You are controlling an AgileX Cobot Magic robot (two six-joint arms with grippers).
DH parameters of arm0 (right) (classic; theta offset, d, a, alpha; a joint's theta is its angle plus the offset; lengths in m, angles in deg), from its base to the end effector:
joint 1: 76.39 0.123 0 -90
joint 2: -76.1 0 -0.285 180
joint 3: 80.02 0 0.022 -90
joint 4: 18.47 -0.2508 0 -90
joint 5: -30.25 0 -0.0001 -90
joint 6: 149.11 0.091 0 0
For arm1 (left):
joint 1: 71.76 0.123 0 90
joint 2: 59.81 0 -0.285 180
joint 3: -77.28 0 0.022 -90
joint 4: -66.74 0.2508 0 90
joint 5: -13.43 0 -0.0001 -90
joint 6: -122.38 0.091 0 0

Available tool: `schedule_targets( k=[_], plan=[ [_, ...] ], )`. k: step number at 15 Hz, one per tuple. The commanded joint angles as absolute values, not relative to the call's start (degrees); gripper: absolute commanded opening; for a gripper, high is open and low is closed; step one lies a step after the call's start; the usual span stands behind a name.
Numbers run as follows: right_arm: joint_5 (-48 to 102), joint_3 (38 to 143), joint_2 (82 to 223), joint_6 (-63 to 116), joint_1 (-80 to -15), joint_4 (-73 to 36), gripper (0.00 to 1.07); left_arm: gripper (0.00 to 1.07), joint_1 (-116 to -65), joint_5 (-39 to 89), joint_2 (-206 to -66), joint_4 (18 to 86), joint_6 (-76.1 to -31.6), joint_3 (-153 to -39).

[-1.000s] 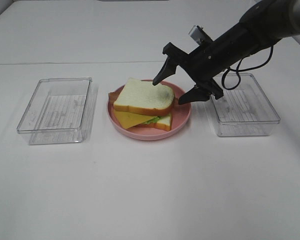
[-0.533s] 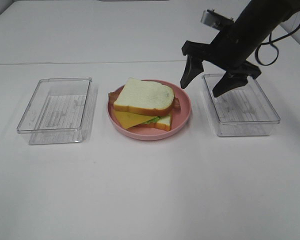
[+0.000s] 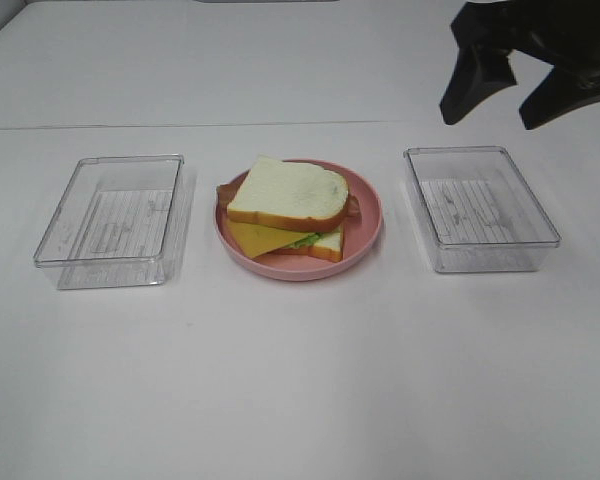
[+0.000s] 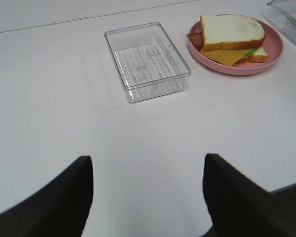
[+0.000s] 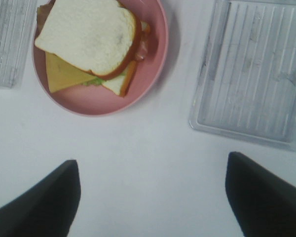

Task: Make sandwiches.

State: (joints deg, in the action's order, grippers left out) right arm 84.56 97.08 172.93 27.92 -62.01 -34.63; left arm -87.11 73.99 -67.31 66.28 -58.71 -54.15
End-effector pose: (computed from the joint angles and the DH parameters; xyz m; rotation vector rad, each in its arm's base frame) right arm 0.3097 0.1007 0.3063 -0.2557 2.6769 0.4205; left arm -0.0054 0.0008 0.2776 0.2537 2.0250 -0.1896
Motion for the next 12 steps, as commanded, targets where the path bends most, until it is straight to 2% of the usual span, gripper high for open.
schedule_targets(
  k=[1,2,6,12],
  plan=[
    [85.59,89.46,163.64,27.92,-62.01,-31.19,0.76,0.62,-87.17,73.31,-66.05,66.45,-58.59,-53.98],
    [87.43,81.72,154.88,27.92,-62.01,-28.84,0.76,0.62,-87.17,73.31,-66.05,66.45,-58.59,-53.98],
    [90.01,66.02,136.48,27.57,-62.01,-28.1,0.76,0.62,-87.17,73.31,-66.05,66.45,-58.59,-53.98],
    [95.91,54.28,109.44,26.02,-62.01,-23.63,0.76,0.62,-87.17,73.31,-66.05,66.45,-58.59,-53.98]
  ],
)
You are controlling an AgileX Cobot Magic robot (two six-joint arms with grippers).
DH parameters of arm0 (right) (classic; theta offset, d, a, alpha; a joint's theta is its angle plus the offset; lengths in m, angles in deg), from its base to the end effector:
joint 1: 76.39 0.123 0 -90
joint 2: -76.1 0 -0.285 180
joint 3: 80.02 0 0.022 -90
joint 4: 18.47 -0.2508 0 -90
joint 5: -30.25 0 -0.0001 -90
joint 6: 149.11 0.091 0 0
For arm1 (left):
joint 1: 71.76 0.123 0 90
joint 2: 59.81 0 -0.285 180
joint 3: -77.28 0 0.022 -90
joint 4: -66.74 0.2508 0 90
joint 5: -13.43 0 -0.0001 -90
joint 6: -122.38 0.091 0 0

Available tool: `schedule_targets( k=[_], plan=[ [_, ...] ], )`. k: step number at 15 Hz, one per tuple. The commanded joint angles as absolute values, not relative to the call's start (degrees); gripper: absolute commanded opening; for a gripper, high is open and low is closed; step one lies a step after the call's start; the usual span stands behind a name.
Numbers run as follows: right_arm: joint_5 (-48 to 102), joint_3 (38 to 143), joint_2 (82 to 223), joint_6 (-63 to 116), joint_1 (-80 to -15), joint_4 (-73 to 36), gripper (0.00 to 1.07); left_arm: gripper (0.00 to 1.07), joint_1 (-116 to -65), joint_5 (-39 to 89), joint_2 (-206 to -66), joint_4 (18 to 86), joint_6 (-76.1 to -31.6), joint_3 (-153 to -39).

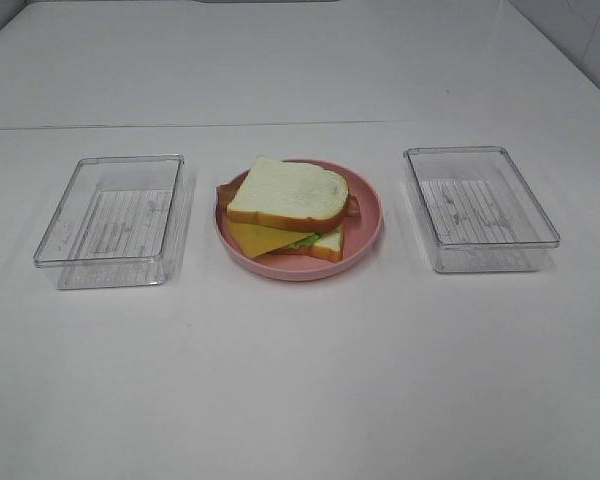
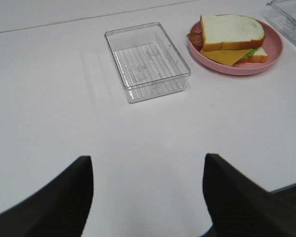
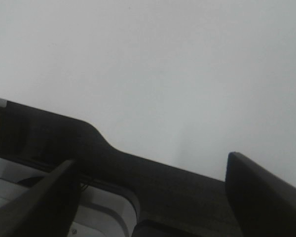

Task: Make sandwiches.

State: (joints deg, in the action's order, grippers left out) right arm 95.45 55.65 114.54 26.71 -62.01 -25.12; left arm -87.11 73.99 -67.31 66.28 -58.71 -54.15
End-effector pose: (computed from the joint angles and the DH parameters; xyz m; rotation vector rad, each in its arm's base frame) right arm 0.0663 0.0269 0.2769 -0.3936 2.5569 0.2199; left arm -0.0054 0.0008 0.2776 0.2537 2.0250 -0.1896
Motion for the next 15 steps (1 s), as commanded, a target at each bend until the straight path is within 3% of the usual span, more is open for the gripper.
schedule_targets(
  k=[1,8,15],
  plan=[
    [95.74,53.65,105.03,26.02,-62.01,-23.57,0.76,0.62,-87.17,73.31,-66.05,66.45,-58.59,-53.98],
    [91.04,51.53,84.57,26.2,-62.01,-23.63,0.76,0.62,-87.17,73.31,-66.05,66.45,-58.59,-53.98],
    [91.04,51.53,84.4,26.2,-62.01,-23.63,0.76,0.62,-87.17,73.31,-66.05,66.45,-58.59,-53.98]
  ],
)
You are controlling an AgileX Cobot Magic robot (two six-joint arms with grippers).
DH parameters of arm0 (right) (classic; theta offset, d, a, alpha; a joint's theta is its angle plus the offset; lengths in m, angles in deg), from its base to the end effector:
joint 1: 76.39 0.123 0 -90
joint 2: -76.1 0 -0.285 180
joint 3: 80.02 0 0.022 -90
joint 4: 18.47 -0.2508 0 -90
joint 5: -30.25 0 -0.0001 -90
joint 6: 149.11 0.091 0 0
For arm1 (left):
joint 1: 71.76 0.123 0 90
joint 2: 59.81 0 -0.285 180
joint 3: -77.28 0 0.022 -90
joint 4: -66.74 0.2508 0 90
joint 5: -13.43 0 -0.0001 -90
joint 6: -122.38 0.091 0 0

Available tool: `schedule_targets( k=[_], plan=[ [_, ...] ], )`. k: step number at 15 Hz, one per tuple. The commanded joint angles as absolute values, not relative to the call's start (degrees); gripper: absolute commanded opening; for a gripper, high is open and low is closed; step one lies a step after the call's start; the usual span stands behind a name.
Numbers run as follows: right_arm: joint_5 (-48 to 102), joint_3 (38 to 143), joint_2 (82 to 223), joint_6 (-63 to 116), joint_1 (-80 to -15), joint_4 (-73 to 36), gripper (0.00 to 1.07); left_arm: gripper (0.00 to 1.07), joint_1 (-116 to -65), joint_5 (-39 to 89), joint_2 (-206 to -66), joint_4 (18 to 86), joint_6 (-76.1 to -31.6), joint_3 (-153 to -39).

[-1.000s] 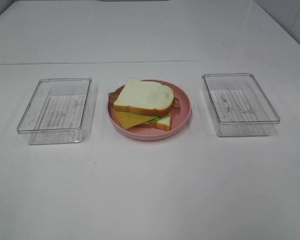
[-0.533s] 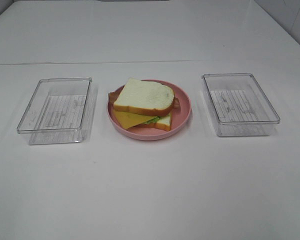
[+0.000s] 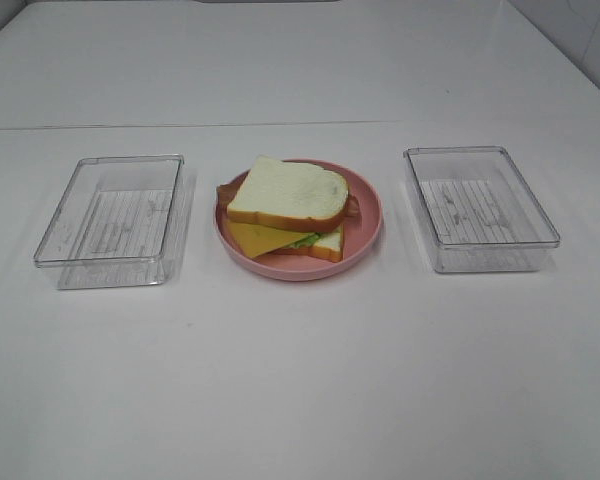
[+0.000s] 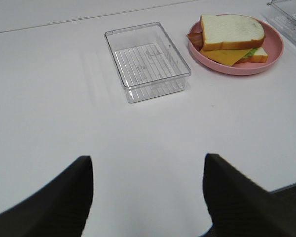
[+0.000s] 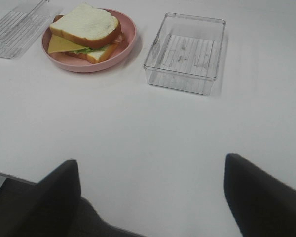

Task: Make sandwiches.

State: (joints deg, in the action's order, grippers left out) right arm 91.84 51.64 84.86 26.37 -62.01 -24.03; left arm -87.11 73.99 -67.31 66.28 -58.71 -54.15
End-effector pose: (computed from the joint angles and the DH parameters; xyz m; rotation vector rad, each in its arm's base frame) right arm -0.0053 0.0067 0.2776 -0.3452 2.0462 0.2223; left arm -0.0054 0.0008 0.2776 0.2537 2.0250 -0.1896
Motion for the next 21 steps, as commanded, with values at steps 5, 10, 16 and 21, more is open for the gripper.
schedule_targets(
  k=[5,10,16,21],
  plan=[
    [91.04,51.53,84.4,26.2,-65.91,-23.86,0.76,0.62,-82.7,73.31,-66.05,66.74,-58.59,-53.98],
    [91.04,51.53,84.29,26.25,-74.79,-23.86,0.76,0.62,-75.88,73.31,-65.93,66.74,-58.59,-53.98],
    [91.04,51.53,82.51,26.25,-74.67,-23.86,0.76,0.62,-75.77,73.31,-65.88,66.74,-58.59,-53.98],
    [91.04,51.53,83.09,26.25,-74.67,-23.91,0.76,0.62,-75.77,73.31,-65.88,66.74,-58.59,-53.98]
  ],
)
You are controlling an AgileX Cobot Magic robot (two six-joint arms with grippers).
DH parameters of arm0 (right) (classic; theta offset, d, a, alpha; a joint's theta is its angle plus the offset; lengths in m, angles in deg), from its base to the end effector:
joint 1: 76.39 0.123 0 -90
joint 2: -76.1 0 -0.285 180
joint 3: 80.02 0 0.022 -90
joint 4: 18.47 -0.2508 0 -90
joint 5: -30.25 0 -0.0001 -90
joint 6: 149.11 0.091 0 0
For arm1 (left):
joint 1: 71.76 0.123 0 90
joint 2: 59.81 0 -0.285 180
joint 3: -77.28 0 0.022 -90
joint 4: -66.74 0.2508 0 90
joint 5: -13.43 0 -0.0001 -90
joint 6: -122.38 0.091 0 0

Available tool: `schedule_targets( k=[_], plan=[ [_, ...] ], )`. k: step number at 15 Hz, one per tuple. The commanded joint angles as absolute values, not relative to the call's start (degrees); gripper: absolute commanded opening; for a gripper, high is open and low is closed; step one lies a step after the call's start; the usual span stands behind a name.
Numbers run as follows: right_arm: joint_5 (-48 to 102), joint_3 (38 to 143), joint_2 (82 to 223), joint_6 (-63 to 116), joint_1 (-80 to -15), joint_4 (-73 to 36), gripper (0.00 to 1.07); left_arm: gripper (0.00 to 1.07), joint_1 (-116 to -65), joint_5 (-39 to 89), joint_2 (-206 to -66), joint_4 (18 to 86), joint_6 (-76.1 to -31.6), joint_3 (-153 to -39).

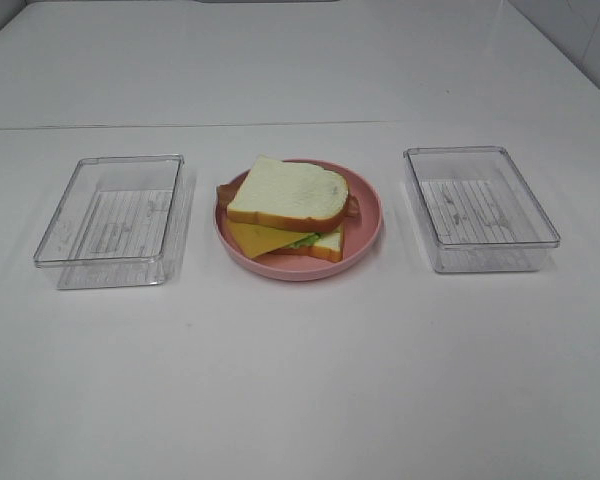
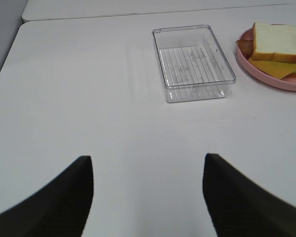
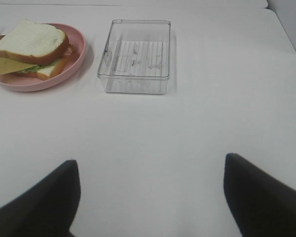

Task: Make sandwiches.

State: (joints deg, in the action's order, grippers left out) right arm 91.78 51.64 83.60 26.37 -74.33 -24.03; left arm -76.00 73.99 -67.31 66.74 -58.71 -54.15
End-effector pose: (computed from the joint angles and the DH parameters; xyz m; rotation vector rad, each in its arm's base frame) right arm -0.0071 0.0075 0.2776 -0.1232 2.0421 0.0894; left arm -0.0054 0.0004 0.2776 0.0560 2.0353 -0.0584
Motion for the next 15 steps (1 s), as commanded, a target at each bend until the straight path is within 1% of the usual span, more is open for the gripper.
schedule_targets(
  k=[1,15],
  plan=[
    [91.04,51.53,83.09,26.25,-74.67,-23.91,0.76,0.62,-75.77,73.31,-65.88,66.74,-58.59,-53.98],
    [91.04,51.53,83.09,26.25,-74.67,-23.91,0.76,0.62,-75.77,73.31,-66.11,66.74,-58.59,-53.98]
  ],
)
